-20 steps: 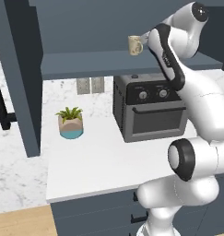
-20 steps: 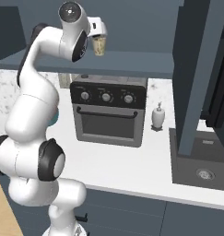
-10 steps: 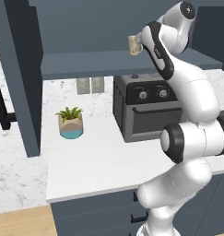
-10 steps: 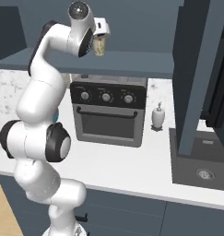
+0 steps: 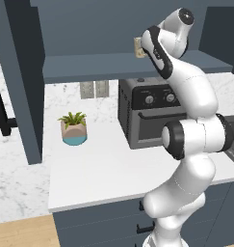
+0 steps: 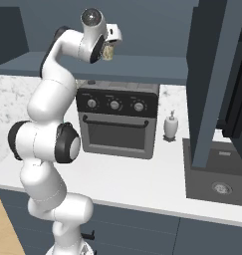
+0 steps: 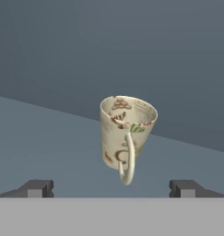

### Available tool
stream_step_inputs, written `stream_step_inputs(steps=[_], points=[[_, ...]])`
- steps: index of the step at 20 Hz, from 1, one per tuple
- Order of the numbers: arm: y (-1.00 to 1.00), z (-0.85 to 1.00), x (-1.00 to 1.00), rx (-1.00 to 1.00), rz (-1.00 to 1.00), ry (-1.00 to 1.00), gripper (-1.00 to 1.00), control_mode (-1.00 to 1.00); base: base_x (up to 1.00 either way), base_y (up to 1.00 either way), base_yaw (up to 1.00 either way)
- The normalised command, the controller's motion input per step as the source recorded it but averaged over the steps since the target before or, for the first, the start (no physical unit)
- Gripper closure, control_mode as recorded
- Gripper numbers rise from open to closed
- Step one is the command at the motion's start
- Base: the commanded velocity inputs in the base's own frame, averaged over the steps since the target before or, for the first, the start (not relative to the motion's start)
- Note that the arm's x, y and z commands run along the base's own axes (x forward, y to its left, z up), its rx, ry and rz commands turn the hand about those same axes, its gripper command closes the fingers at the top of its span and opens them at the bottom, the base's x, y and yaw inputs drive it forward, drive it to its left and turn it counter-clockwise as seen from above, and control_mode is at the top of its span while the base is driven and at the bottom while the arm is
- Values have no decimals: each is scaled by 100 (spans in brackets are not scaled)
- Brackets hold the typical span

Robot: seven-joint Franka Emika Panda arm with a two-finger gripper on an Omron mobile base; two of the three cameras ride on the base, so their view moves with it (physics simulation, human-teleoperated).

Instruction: Gather all objects into one cabinet and sort the glasses and bowls to opposite sides.

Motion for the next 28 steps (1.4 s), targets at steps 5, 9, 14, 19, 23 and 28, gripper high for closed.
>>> stream_step_inputs(steps=[5,9,14,19,23,28], points=[[0,-10,48,0,0,1,-100,-100,0,0,0],[0,-15,40,0,0,0,-100,-100,0,0,0],[0,-16,36,0,0,0,-100,-100,0,0,0],[0,-15,32,0,0,0,-100,-100,0,0,0],[0,-13,33,0,0,0,-100,-100,0,0,0],[0,-12,29,0,0,0,100,-100,0,0,0]])
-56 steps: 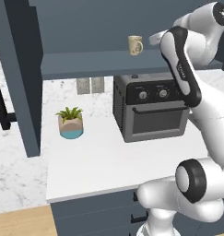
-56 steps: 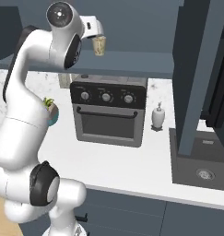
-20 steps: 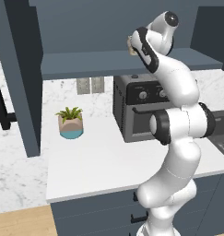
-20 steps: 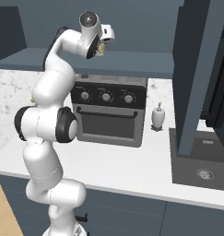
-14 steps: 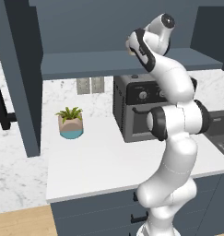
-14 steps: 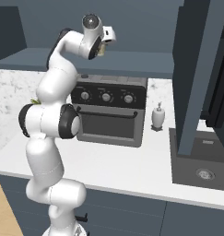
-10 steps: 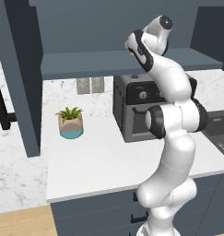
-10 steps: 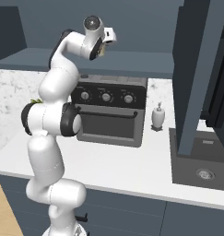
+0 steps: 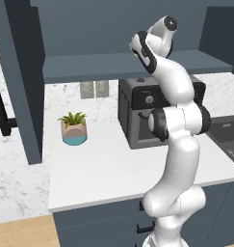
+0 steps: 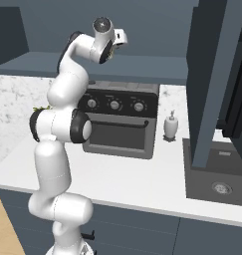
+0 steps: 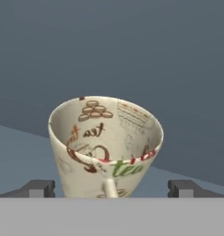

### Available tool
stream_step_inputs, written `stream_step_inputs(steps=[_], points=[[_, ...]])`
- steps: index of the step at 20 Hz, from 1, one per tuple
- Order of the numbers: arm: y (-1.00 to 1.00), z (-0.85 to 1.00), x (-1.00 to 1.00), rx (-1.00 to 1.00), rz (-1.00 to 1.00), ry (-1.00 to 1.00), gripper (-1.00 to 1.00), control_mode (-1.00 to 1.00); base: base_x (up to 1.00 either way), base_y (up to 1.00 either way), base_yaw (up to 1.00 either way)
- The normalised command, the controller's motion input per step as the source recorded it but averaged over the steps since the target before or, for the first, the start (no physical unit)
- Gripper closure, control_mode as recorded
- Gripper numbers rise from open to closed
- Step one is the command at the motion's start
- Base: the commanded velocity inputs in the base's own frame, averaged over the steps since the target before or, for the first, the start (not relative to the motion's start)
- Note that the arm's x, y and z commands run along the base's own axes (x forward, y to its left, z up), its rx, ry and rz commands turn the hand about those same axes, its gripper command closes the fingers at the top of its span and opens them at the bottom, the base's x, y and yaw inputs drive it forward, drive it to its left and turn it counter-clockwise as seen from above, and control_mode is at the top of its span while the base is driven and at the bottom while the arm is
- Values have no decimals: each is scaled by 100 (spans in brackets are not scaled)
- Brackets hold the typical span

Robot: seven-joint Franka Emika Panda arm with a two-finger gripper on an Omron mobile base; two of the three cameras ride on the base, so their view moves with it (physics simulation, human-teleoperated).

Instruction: Gather all objects into one cabinet and sort the glasses and bowls to opposite sides.

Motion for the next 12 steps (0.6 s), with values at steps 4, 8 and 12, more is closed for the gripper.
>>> stream_step_inputs(steps=[4,8,12], points=[[-7,-1,5,0,0,1,100,-100,0,0,0],[-14,0,-2,0,0,3,100,-100,0,0,0],[-15,0,-29,0,0,2,100,-100,0,0,0]])
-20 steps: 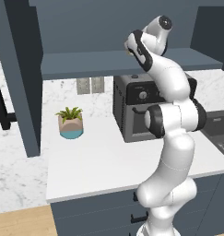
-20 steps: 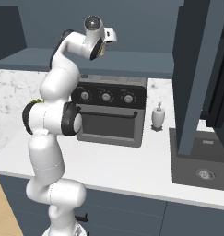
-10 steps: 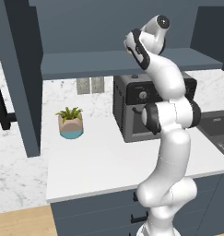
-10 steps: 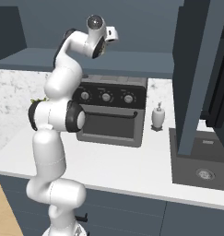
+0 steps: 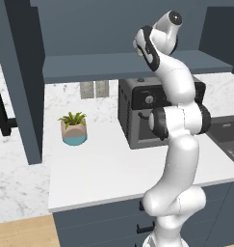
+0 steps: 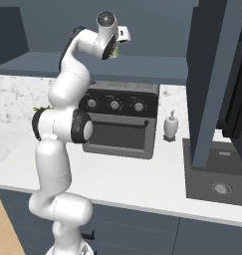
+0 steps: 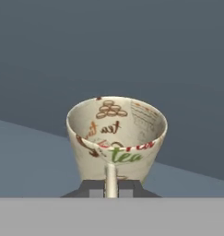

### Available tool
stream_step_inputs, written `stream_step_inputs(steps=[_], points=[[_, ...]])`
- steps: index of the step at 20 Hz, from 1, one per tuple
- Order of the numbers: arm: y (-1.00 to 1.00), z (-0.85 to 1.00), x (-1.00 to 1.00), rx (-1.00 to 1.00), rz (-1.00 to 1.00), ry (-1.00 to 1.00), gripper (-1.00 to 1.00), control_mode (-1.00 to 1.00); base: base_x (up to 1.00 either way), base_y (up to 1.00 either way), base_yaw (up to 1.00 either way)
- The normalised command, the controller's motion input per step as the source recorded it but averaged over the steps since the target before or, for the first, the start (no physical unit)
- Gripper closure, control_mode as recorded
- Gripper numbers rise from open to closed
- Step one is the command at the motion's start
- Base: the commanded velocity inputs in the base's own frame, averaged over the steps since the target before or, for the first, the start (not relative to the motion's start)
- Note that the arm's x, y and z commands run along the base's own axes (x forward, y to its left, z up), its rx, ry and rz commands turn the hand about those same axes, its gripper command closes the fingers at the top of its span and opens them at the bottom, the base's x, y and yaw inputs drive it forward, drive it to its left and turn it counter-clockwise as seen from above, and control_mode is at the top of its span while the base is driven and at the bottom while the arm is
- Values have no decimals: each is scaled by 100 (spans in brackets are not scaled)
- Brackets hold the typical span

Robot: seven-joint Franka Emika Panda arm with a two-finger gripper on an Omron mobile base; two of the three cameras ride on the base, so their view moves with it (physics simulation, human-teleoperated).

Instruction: Gather all objects into one cabinet and sort the glasses and bowls to opposite sides.

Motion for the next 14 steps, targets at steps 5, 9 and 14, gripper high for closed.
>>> stream_step_inputs(steps=[5,9,14], points=[[-6,0,-61,0,0,4,100,-100,0,0,0],[0,0,-76,0,3,2,100,-100,0,0,0],[0,0,-99,12,3,-5,100,-100,0,0,0]])
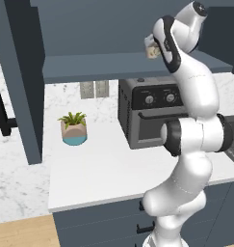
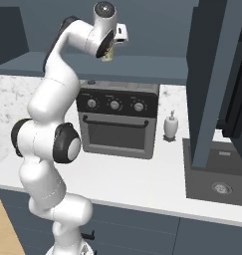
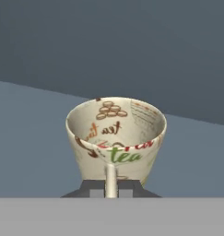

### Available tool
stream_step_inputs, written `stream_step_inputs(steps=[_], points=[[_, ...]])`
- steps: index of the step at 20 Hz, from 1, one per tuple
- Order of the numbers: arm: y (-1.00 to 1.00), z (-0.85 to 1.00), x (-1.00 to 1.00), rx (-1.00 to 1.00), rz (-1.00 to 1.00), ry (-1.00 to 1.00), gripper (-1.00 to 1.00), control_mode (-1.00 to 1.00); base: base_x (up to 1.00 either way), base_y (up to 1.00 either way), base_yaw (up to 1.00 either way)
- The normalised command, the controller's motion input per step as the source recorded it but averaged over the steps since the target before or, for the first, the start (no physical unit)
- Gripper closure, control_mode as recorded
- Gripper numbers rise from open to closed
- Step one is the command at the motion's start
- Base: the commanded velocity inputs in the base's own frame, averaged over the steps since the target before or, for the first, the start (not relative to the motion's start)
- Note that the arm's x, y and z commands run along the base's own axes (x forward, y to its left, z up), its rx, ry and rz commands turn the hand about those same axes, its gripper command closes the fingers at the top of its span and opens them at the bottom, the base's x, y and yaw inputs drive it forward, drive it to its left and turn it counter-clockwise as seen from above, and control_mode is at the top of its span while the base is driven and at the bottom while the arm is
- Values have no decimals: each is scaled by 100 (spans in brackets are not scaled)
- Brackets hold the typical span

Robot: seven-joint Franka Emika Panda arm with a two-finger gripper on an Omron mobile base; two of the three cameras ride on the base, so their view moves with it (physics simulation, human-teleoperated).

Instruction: Gather all objects into one cabinet and sort the glasses and bowls to opposite sides.

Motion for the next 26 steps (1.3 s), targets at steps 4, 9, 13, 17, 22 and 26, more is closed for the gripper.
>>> stream_step_inputs(steps=[4,9,13,17,22,26], points=[[0,0,-100,24,1,-15,100,-100,0,0,0],[0,21,-100,22,0,-6,100,-100,0,0,0],[0,73,-100,16,0,0,100,-100,0,0,0],[-2,95,-100,7,4,0,100,-100,0,0,0],[-15,54,-100,0,19,0,100,-100,0,0,0],[-17,25,-100,-3,27,0,100,-100,0,0,0]])
